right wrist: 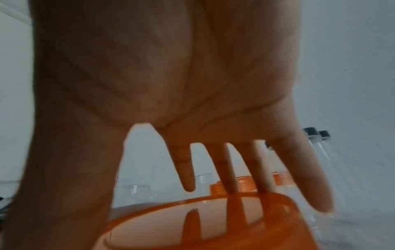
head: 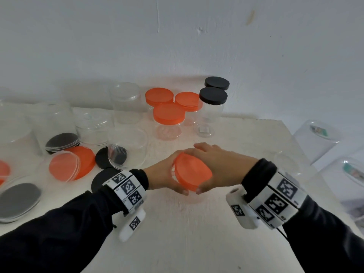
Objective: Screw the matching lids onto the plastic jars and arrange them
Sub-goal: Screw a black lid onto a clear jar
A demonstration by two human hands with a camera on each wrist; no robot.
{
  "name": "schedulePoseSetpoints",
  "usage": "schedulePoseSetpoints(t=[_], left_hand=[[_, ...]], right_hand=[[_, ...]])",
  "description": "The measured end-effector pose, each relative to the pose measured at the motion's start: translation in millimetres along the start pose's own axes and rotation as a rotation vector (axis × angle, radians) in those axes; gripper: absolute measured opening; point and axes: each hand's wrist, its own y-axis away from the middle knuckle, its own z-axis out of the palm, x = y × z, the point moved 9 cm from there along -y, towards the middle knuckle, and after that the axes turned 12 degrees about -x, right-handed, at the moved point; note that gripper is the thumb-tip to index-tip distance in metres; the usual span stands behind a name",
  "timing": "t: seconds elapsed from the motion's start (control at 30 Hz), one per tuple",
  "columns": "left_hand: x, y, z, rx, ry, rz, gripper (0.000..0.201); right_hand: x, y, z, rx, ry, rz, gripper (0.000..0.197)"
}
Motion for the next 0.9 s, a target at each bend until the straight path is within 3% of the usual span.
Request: schedulePoseSetpoints(t=[0.4,0.9], left_hand=[[-6,-5,-2,0.003,-0.014,-0.005,0.089],[1,-4,3,-0.054,-0.026,0.022,0.101]], right_hand=[[-10,-8,-3,-0.106,0.091,-0.041,0.097],[-11,-9,1,-0.092,0.083,-0.085,0.097]])
